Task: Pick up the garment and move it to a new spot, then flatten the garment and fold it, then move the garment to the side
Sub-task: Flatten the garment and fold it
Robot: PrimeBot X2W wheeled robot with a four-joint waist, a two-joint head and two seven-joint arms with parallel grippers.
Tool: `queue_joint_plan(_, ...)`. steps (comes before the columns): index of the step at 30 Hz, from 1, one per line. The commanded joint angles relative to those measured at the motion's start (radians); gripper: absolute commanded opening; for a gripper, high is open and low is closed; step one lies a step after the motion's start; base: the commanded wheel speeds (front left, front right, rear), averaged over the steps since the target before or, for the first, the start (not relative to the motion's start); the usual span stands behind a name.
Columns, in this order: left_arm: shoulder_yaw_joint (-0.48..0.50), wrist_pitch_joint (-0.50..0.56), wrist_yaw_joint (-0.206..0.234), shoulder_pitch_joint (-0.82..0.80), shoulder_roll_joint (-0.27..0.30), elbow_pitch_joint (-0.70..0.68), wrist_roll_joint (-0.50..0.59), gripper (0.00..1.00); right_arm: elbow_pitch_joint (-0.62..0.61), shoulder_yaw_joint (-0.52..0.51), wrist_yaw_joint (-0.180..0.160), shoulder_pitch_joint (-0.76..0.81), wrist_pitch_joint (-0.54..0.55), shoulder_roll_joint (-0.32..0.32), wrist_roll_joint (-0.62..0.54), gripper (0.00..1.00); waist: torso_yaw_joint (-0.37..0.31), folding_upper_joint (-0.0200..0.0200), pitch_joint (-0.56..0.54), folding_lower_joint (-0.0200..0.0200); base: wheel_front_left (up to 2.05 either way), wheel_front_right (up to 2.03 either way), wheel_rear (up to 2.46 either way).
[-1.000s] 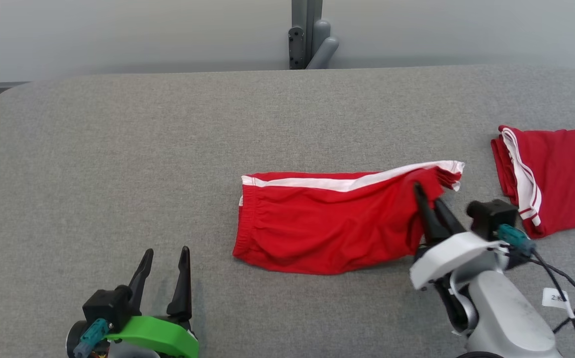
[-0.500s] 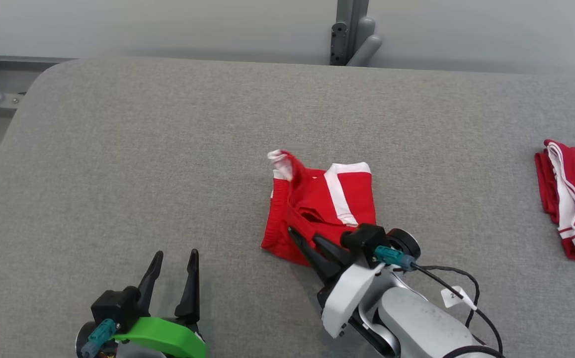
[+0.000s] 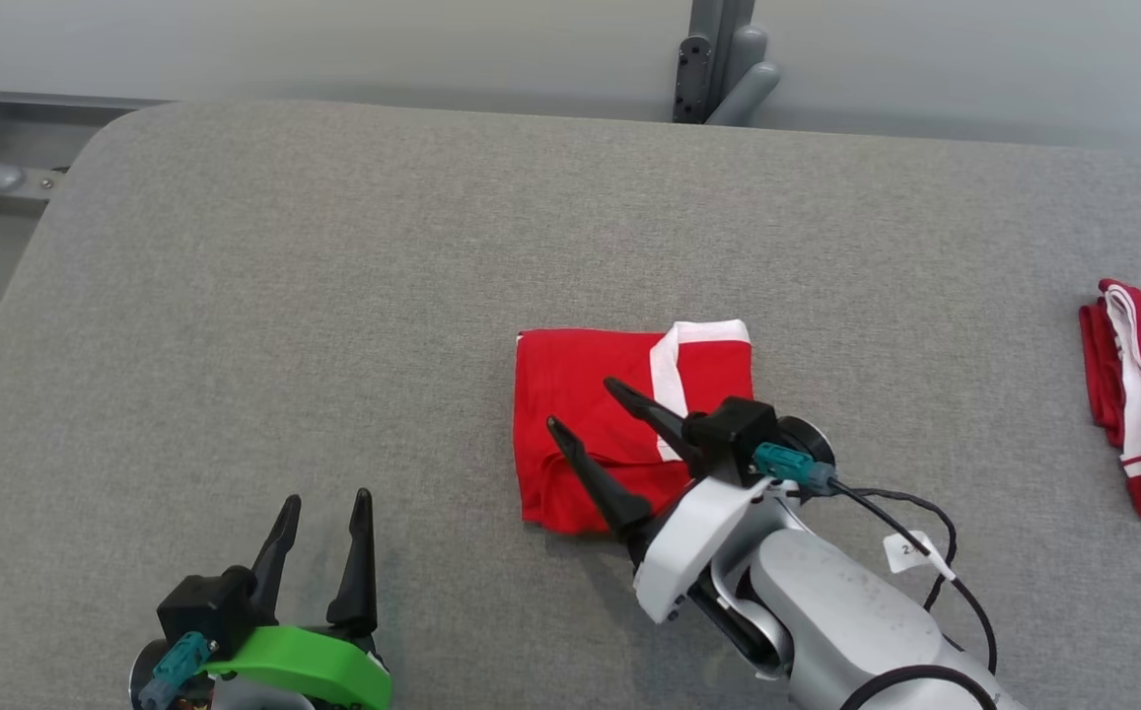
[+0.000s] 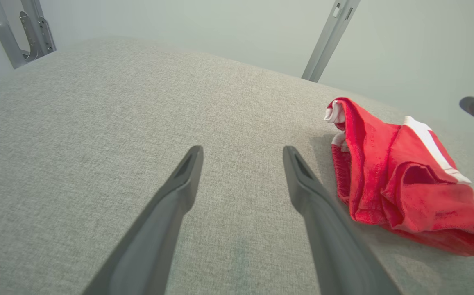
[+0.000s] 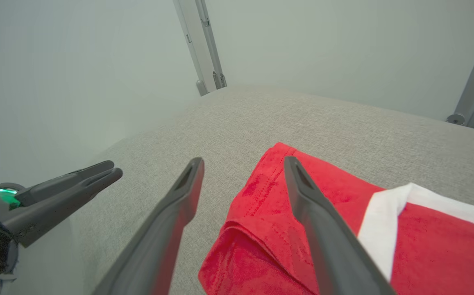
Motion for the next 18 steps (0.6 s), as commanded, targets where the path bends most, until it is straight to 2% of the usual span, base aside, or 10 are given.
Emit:
queue_joint_plan(1, 0.005, 0.001, 0.002, 0.009, 0.003, -0.004, 0.008, 1.00, -0.012, -0.021, -0.001, 0.023, 0.001, -0.010, -0.012, 1.00, -0.025, 0.0001, -0.010, 0.0000, 0.00, 0.00, 0.00)
queue_joint_plan(8, 0.002, 0.001, 0.002, 0.008, 0.003, -0.011, 0.010, 1.00, -0.016, -0.133, 0.000, 0.110, 0.001, -0.040, -0.056, 1.00, -0.060, 0.0001, -0.021, 0.0000, 0.00, 0.00, 0.00)
queue_joint_plan(18, -0.019, 0.001, 0.002, 0.002, 0.003, -0.013, 0.005, 1.00, 0.048, -0.147, -0.001, 0.137, 0.001, -0.047, -0.081, 1.00, -0.037, 0.0001, 0.002, 0.0000, 0.00, 0.00, 0.00)
